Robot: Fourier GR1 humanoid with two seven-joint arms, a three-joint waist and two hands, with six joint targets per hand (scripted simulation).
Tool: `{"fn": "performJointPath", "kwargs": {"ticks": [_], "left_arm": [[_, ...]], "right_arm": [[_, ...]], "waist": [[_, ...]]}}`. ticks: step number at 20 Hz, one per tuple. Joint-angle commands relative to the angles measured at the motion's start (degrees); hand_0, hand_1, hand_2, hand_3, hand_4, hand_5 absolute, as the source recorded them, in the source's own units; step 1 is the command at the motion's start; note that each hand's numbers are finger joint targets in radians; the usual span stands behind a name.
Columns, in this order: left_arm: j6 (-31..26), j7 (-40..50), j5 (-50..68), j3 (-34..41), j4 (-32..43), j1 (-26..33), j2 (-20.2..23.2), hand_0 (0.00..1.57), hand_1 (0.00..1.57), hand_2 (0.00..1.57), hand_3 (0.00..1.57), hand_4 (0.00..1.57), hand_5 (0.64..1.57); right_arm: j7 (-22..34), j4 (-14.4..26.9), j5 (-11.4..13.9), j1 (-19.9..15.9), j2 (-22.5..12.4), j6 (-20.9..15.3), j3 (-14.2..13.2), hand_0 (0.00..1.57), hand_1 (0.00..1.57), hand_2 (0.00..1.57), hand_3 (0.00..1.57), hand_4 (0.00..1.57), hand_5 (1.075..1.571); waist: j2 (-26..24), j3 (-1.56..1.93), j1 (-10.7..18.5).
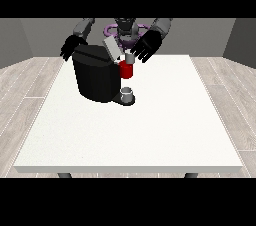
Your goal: Insert the coffee pod into the coffee machine and close the lid
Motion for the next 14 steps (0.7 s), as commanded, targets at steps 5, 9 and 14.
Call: {"fn": "performJointPath", "kwargs": {"ticks": [5,9,14], "left_arm": [[-0.01,3.15,-1.04,-0.12,1.06,-2.87,-1.15,1.32,1.32,1.33,1.23,0.51,1.571],[-2.17,1.18,-1.46,-1.80,-0.53,-2.97,-2.19,1.25,1.25,1.29,1.21,0.51,1.571],[0.52,0.55,-1.98,-0.90,0.57,-1.91,-1.96,1.19,1.19,1.26,1.20,0.49,1.571]], "right_arm": [[0.93,-0.20,-1.29,-0.73,-0.73,1.12,-0.85,0.00,0.00,0.00,0.00,0.50,1.571],[-2.47,3.34,-2.82,-2.04,-0.80,0.69,-3.84,0.00,0.00,0.00,0.00,0.51,1.571],[-1.51,0.96,-2.22,-0.47,-1.82,1.66,-2.75,0.00,0.00,0.00,0.00,0.48,1.571]], "waist": [[0.38,0.02,-1.08],[1.36,0.04,2.36],[1.01,0.01,0.34]]}}
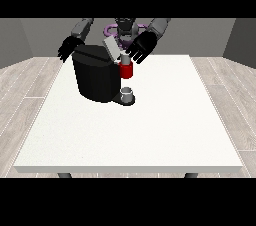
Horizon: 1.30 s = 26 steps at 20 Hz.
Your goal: Insert the coffee pod into the coffee machine and close the lid
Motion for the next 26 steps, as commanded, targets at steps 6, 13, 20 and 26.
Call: {"fn": "performJointPath", "kwargs": {"ticks": [6,13,20,26], "left_arm": [[-0.34,-1.28,-0.62,-0.32,0.21,2.16,-0.50,1.16,1.16,1.24,1.18,0.51,1.571],[-1.35,-2.35,-0.93,0.90,2.36,0.65,2.47,1.25,1.25,1.28,1.18,0.48,1.571],[-1.86,0.34,-1.20,0.99,2.60,-0.53,1.37,1.20,1.20,1.23,1.09,0.46,1.571],[-0.89,-1.80,-2.73,1.02,2.88,-0.74,4.54,1.11,1.11,1.15,0.98,0.41,1.571]], "right_arm": [[-1.21,1.05,-1.54,2.21,-0.99,0.68,-2.10,0.00,0.00,0.00,0.00,0.45,1.571],[-0.61,-2.34,0.56,2.13,-0.04,0.00,0.95,0.00,0.00,0.00,0.00,0.44,1.571],[-1.00,-1.01,0.29,3.22,-0.64,1.13,0.84,0.00,0.00,0.00,0.00,0.38,1.571],[-1.04,-3.70,-0.09,2.10,0.33,1.06,1.68,0.00,0.00,0.00,0.00,0.43,1.571]], "waist": [[-0.97,0.00,1.24],[0.97,-0.02,-0.95],[0.90,-0.01,-1.93],[2.31,-0.01,-2.42]]}}
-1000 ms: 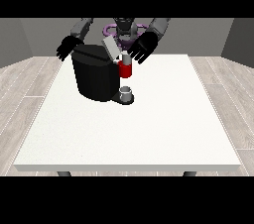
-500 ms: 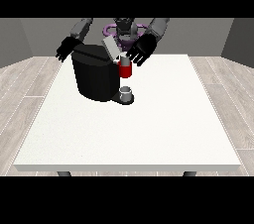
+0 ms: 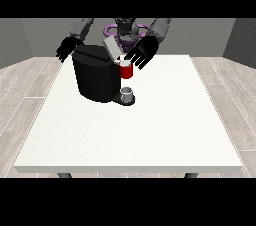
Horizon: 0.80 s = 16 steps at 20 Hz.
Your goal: Insert the coffee pod into the coffee machine and close the lid
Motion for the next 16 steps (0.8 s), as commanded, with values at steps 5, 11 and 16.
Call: {"fn": "performJointPath", "kwargs": {"ticks": [5,11,16], "left_arm": [[1.89,0.55,-2.37,-2.36,-1.07,0.60,-3.24,1.06,1.06,1.12,0.96,0.37,1.571],[-0.55,-4.20,-2.34,-1.42,0.48,0.56,1.42,0.91,0.91,1.02,0.86,0.36,1.571],[-3.51,-3.07,-4.70,-4.78,-0.32,1.71,-0.41,0.00,0.00,0.00,0.00,0.00,1.571]], "right_arm": [[-1.85,2.80,0.31,-0.28,1.12,-1.04,-0.21,0.00,0.00,0.00,0.00,0.42,1.571],[1.40,-0.22,0.48,-1.79,-0.13,-1.78,-0.51,0.00,0.00,0.00,0.00,0.41,1.571],[-4.05,3.52,1.62,2.35,2.62,-3.76,-0.17,0.00,0.00,0.00,0.00,0.36,1.571]], "waist": [[-0.26,-0.05,1.89],[0.78,-0.07,1.10],[-1.52,-0.04,2.91]]}}
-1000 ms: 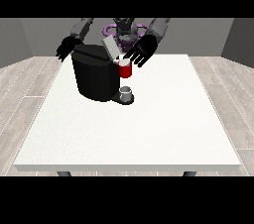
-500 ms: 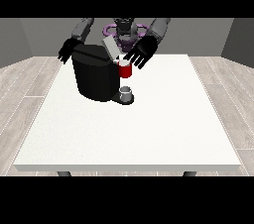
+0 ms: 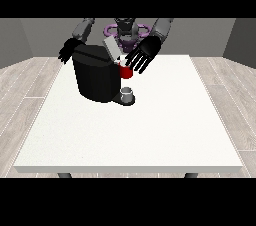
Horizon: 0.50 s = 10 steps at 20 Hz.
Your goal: Insert the coffee pod into the coffee machine and close the lid
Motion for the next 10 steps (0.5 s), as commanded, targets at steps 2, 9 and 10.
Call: {"fn": "performJointPath", "kwargs": {"ticks": [2,9,10], "left_arm": [[-2.08,-0.39,-1.42,-1.09,0.42,-0.65,0.80,0.00,0.00,0.00,0.00,0.00,1.571],[-3.92,0.14,-1.44,-1.95,-1.92,0.65,-1.85,0.00,0.00,0.00,0.00,0.00,1.571],[-2.11,2.77,-2.25,-1.95,-1.34,1.02,-2.91,0.00,0.00,0.00,0.00,0.00,1.571]], "right_arm": [[-1.42,1.51,2.03,0.26,1.05,-2.16,0.78,0.00,0.00,0.00,0.00,0.34,1.571],[-3.85,4.91,-0.78,2.16,-0.50,0.53,-2.04,0.00,0.00,0.00,0.00,0.41,1.571],[-0.95,3.78,-1.95,1.10,-1.73,1.42,-2.83,0.00,0.00,0.00,0.00,0.36,1.571]], "waist": [[0.96,-0.05,0.80],[-3.82,-0.02,3.72],[-4.28,-0.03,2.33]]}}
